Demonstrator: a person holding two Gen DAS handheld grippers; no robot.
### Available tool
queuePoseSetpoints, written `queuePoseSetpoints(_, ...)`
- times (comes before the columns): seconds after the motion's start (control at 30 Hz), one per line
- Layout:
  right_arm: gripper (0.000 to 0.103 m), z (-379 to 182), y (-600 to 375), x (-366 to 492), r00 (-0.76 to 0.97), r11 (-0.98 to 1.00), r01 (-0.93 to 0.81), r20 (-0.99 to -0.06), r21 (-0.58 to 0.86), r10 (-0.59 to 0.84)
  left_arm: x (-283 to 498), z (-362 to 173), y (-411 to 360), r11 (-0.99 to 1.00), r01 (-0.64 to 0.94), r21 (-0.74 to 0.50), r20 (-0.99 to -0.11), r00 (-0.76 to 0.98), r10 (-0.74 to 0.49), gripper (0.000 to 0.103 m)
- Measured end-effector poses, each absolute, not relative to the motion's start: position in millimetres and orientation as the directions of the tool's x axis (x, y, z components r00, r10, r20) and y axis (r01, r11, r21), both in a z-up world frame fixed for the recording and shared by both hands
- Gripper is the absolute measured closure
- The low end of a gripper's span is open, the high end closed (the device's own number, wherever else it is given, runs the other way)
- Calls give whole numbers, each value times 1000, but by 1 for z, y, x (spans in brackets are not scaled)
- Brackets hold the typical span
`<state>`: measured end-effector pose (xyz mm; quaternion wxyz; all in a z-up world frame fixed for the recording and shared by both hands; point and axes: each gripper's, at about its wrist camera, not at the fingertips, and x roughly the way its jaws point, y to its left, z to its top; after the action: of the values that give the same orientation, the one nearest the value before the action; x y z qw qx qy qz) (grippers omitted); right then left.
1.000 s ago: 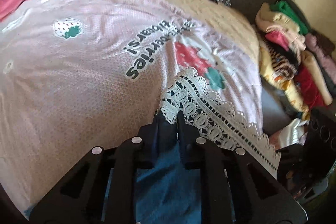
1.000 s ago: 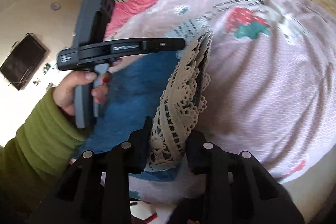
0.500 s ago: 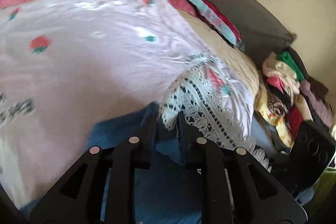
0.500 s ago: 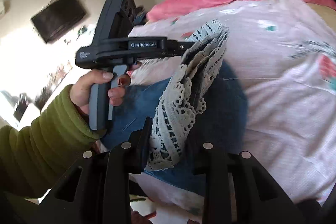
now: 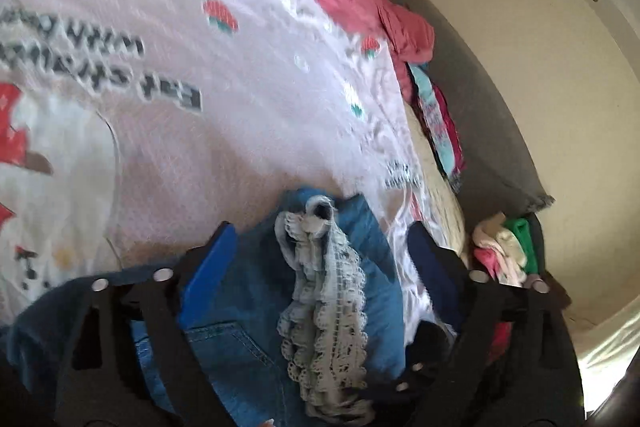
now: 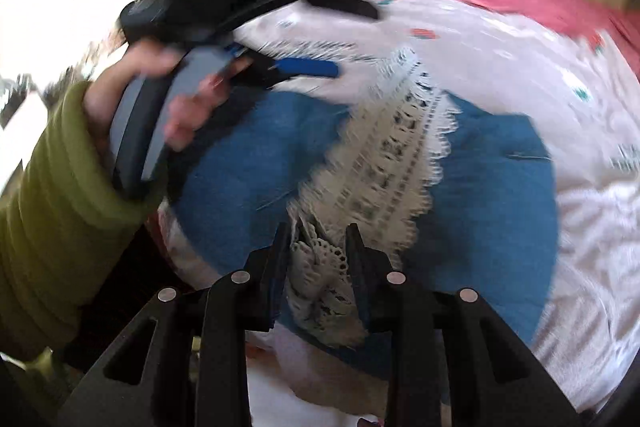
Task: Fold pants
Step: 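Lift the lace hem with both grippers and fold it over the pants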
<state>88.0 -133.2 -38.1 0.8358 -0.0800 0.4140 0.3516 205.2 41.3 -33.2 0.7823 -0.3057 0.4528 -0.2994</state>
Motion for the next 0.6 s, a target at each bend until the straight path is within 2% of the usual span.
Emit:
queuePoseSetpoints(0.07,72,-47,-117,79,427,733,-676,-770,76,474,206,-41,36,639,179,-748,-541,391,-744,20)
queuePoseSetpoints(0.13,70,-46,-113,74,442,718,-694,-755,55,485,205,-42,26,668,193,-719,-568,390,-725,20)
queuePoseSetpoints(0.23,57,-35,-131,69,473,735,-673,-716,82,513,205,-42,22,686,211,-696,-572,414,-708,23)
queuePoseSetpoints(0.3,53,-29,-145,66,509,757,-649,-695,78,508,204,-40,15,694,239,-679,-577,411,-706,48)
queuePoseSetpoints(0.43,52,-27,-160,52,551,772,-636,-690,16,469,205,-44,5,734,265,-626,-619,404,-674,58)
queuePoseSetpoints(0.5,51,-30,-148,48,539,748,-663,-698,-7,471,205,-48,3,737,269,-620,-627,395,-672,70)
queuePoseSetpoints(0.6,51,-34,-121,37,527,732,-681,-713,-29,462,205,-50,2,740,274,-614,-630,395,-669,78)
